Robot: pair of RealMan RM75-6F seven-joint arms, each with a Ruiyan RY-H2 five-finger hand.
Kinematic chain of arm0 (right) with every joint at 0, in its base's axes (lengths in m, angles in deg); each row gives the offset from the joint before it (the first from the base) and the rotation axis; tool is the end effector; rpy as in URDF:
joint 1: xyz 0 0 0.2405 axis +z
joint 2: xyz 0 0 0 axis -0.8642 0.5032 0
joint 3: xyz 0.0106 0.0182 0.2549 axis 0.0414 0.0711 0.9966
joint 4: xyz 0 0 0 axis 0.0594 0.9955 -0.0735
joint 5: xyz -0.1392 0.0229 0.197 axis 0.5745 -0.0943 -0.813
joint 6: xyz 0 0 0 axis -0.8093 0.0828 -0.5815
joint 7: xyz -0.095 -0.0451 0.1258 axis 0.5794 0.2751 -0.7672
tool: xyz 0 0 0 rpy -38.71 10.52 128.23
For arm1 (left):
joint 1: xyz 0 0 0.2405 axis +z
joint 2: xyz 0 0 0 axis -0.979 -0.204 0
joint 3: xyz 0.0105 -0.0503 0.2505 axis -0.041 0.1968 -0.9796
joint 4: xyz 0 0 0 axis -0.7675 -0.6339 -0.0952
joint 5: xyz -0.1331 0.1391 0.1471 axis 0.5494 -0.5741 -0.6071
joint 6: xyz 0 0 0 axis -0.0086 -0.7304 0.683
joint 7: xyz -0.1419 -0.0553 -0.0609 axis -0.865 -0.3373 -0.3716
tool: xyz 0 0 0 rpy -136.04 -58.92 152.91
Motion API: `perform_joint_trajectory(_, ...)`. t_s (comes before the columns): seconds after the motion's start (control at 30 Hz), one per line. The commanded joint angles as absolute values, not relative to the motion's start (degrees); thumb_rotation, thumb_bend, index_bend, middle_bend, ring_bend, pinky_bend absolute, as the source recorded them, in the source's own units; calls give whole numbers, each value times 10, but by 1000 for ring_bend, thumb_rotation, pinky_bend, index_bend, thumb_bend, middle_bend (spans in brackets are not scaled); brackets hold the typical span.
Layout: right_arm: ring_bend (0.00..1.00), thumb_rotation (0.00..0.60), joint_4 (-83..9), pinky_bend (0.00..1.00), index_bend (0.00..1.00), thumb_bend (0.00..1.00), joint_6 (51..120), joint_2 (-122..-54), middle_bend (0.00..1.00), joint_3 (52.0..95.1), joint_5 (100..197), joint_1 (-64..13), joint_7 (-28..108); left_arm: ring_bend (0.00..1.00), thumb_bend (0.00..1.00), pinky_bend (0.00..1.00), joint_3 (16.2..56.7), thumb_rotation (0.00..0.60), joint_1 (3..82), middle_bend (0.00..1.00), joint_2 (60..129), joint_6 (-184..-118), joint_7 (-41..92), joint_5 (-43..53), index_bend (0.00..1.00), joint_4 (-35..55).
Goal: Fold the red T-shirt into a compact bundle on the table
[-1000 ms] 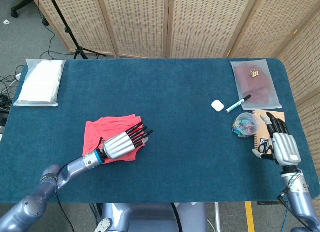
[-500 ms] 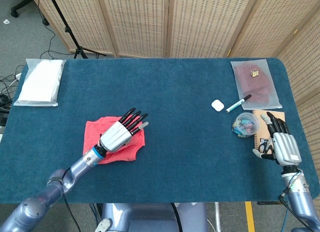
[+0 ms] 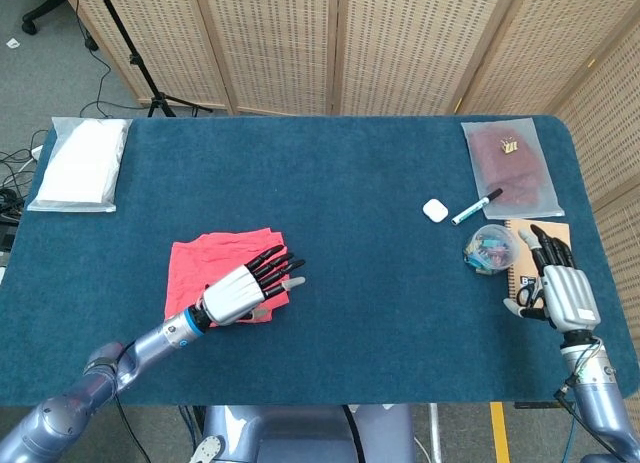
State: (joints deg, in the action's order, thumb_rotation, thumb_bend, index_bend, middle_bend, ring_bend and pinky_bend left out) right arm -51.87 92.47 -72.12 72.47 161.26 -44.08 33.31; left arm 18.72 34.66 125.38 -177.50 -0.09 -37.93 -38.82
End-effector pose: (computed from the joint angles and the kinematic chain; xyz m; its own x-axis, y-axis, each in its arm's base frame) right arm -0.3102 -0.2902 0.1079 0.2080 -0.0697 0.9756 -0.9780 0.0013 0.2086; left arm -0.1654 0.3434 -0.0894 0.3784 -0.0667 0.9232 0.4356 -0.8672 -0.2412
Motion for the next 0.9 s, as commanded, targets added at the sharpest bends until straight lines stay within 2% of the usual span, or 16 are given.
perform_joint_trajectory(0.03, 0, 600, -519, 0, 0, 0, 925, -721, 0, 724, 1613, -441, 334, 0, 0, 0, 188, 600, 349, 0, 1250, -1775, -1, -379, 0, -391)
perform_joint_trajectory(0.13, 0, 600, -521, 0, 0, 0, 926, -721, 0, 724, 1613, -442, 335, 0, 0, 0, 195, 600, 351, 0, 1247, -1778, -3, -373, 0, -389)
perform_joint_trajectory(0.4, 0, 600, -522, 0, 0, 0, 924, -720, 0, 724, 1613, -441, 334, 0, 0, 0, 256, 600, 339, 0, 1245, -1781, -6, -323, 0, -385)
perform_joint_trajectory(0.67, 0, 600, -521, 0, 0, 0, 923, -719, 0, 724, 1612, -441, 331, 0, 0, 0, 273, 600, 318, 0, 1253, -1688, 8, -294, 0, -405)
perform_joint_trajectory(0.9, 0, 600, -518, 0, 0, 0, 920, -716, 0, 728, 1605, -441, 324, 0, 0, 0, 272, 600, 289, 0, 1300, -1618, 36, -291, 0, -429)
